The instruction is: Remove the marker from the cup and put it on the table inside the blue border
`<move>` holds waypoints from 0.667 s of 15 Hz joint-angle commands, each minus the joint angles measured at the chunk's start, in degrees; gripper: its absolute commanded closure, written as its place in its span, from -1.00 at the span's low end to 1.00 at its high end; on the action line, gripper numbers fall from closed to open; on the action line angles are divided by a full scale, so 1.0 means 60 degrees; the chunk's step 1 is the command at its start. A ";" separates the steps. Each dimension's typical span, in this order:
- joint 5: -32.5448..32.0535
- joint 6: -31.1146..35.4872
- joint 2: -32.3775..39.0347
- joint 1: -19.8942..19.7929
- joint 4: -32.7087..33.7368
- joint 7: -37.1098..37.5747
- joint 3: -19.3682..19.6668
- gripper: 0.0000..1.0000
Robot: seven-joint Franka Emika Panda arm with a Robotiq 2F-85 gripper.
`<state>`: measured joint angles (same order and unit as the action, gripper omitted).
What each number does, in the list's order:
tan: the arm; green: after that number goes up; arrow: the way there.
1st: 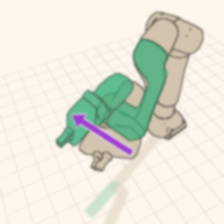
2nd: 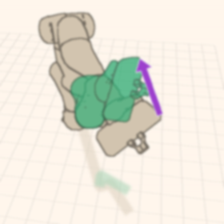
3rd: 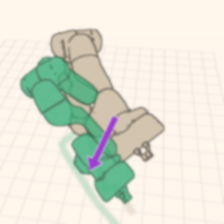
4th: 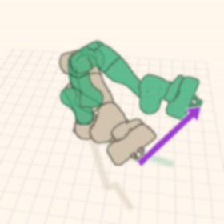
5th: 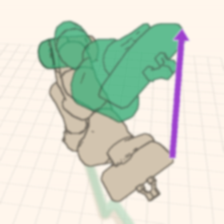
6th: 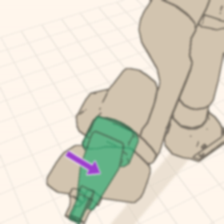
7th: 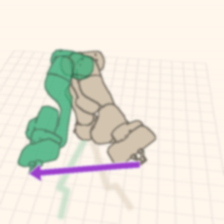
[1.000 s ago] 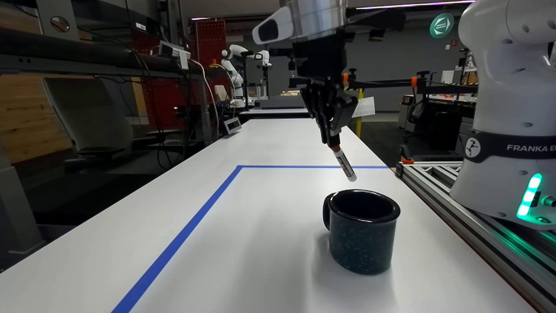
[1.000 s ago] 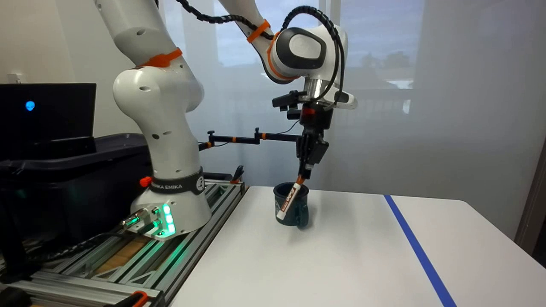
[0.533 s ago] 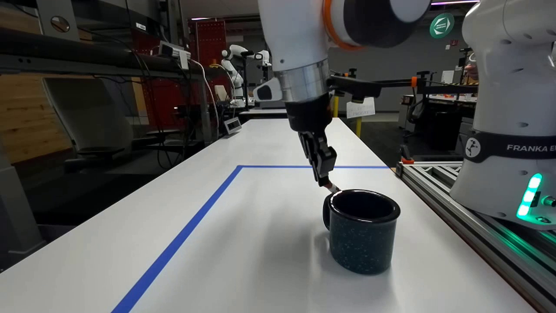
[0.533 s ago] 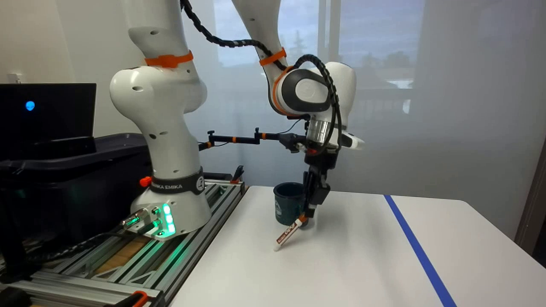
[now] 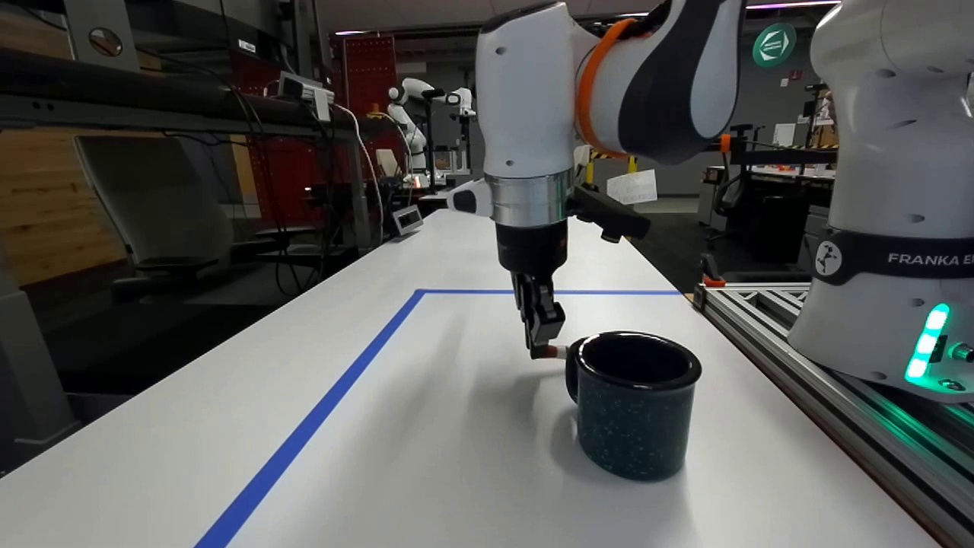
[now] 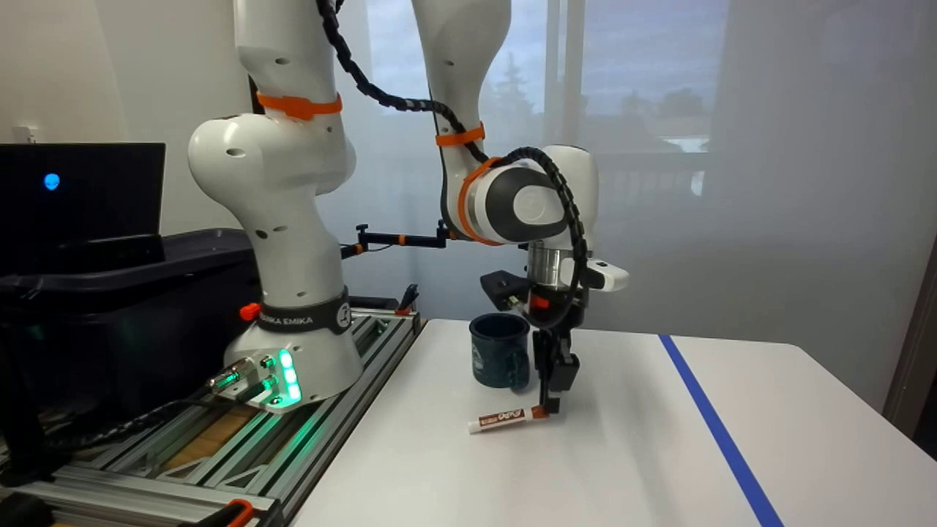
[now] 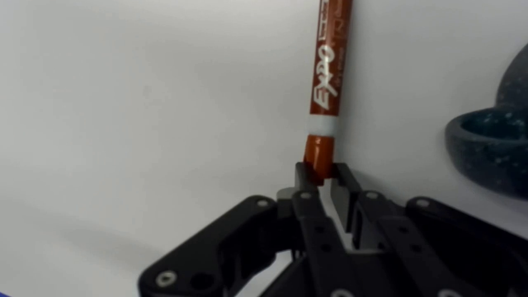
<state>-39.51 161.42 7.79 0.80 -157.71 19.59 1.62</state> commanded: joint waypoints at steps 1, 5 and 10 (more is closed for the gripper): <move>-0.2064 0.0387 -0.0199 0.0214 0.0028 0.1882 0.0426 0.17; -0.3277 0.1311 -0.0227 -0.0012 -0.0023 0.3003 0.0389 -0.13; -0.4396 0.2964 -0.0377 -0.0222 -0.0025 0.3959 0.0416 -0.88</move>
<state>-61.55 174.62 7.50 0.41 -157.05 39.53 3.71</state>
